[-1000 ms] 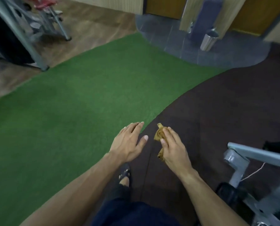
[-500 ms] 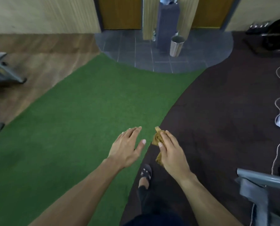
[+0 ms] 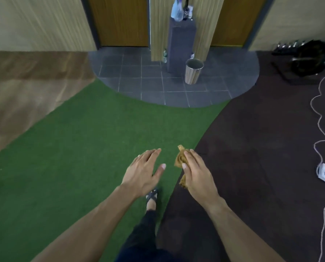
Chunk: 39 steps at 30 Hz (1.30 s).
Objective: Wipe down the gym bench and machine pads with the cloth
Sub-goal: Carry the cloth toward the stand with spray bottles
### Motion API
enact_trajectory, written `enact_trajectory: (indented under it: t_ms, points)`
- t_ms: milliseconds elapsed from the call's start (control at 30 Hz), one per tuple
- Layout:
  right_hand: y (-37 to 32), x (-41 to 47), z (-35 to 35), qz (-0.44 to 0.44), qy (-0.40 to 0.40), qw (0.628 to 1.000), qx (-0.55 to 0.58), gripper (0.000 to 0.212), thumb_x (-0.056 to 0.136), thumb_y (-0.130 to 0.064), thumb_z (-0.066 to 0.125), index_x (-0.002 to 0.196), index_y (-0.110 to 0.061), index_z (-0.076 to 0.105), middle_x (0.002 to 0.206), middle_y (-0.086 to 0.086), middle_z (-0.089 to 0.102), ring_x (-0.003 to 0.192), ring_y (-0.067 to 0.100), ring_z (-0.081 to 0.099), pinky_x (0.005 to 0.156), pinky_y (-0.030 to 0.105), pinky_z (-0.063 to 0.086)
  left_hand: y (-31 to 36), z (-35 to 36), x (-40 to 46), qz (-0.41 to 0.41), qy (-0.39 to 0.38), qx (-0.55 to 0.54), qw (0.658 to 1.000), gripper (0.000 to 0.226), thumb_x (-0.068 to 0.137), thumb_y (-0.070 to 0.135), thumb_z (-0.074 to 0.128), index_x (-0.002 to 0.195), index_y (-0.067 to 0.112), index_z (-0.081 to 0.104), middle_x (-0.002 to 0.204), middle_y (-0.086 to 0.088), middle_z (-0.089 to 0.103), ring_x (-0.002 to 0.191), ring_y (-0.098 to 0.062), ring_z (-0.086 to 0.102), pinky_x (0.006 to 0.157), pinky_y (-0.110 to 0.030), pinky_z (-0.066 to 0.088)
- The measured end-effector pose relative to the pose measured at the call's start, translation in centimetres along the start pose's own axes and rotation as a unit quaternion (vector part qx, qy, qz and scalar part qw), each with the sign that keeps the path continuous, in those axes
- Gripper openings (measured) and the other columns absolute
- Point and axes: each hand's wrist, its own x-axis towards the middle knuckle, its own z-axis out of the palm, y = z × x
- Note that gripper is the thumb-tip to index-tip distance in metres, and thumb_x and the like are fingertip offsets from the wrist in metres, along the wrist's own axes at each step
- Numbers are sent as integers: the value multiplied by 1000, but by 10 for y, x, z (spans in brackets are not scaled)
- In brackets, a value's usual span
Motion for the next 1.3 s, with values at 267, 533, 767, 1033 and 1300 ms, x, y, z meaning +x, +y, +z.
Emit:
enact_trajectory:
  t_ms: [267, 533, 767, 1033, 1300]
  points:
    - [51, 190, -21, 50, 61, 997, -26, 43, 102, -26, 39, 140, -7, 47, 146, 11, 45, 132, 24, 46, 99, 38, 46, -1, -37, 232, 71, -53, 25, 996, 64, 99, 55, 26, 153, 25, 14, 157, -3, 25, 140, -21, 31, 114, -42, 26]
    - [120, 358, -43, 101, 99, 990, -19, 42, 100, -25, 40, 137, -7, 50, 141, 11, 49, 124, 27, 53, 91, 38, 51, 17, -60, 433, 106, -69, 31, 991, 62, 100, 53, 27, 153, 23, 17, 156, -3, 28, 139, -21, 32, 113, -40, 26]
    - [207, 515, -70, 91, 93, 991, -4, 41, 103, -28, 39, 137, -7, 50, 142, 12, 49, 126, 29, 52, 93, 40, 51, 46, -64, 604, 87, -89, 29, 992, 62, 99, 54, 27, 153, 24, 16, 157, -1, 26, 139, -20, 32, 113, -40, 29]
    - [277, 690, -126, 52, 78, 995, -32, 43, 102, -27, 38, 140, -8, 47, 144, 12, 46, 122, 29, 55, 86, 43, 55, 88, -86, 783, 87, -69, 22, 994, 62, 99, 56, 24, 153, 24, 16, 157, 0, 27, 139, -20, 33, 111, -41, 31]
    - [353, 862, -142, 66, 69, 995, -39, 39, 102, -20, 45, 139, -8, 49, 145, 13, 45, 123, 31, 54, 86, 41, 53, 104, -87, 975, 93, -73, -7, 993, 60, 100, 53, 28, 152, 25, 19, 156, 2, 28, 139, -21, 31, 108, -41, 32]
